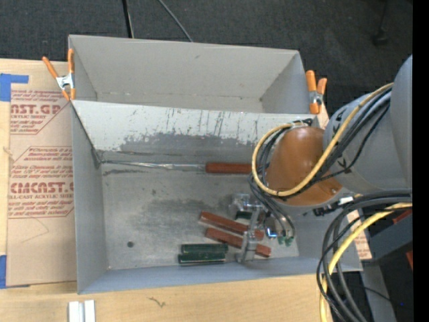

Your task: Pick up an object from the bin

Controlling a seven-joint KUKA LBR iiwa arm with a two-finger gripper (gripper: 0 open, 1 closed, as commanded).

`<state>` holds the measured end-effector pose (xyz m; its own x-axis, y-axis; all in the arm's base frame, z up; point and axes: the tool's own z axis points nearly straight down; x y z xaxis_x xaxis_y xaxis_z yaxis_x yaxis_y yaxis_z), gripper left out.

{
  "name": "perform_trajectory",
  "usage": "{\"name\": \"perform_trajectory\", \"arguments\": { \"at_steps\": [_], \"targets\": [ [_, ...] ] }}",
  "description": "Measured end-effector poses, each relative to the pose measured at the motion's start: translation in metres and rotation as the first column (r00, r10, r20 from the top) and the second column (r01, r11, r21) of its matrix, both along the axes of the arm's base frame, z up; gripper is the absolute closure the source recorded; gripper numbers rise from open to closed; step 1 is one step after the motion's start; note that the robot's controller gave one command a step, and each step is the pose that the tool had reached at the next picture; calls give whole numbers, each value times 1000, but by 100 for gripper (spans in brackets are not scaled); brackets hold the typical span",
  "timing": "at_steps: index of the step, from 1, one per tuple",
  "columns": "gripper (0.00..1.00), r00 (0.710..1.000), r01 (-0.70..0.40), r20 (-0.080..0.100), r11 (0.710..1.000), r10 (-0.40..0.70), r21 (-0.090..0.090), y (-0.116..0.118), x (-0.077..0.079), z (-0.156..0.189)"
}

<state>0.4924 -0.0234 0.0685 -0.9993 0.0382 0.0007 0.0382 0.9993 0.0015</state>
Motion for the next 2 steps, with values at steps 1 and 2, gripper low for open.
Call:
{"name": "perform_trajectory", "arguments": {
  "at_steps": [1, 2],
  "targets": [
    [100, 1000, 0, 0, 1000, 0, 0, 0, 0, 0],
    [100, 1000, 0, 4, 1000, 0, -1, 0, 1, 43]
  ]
}}
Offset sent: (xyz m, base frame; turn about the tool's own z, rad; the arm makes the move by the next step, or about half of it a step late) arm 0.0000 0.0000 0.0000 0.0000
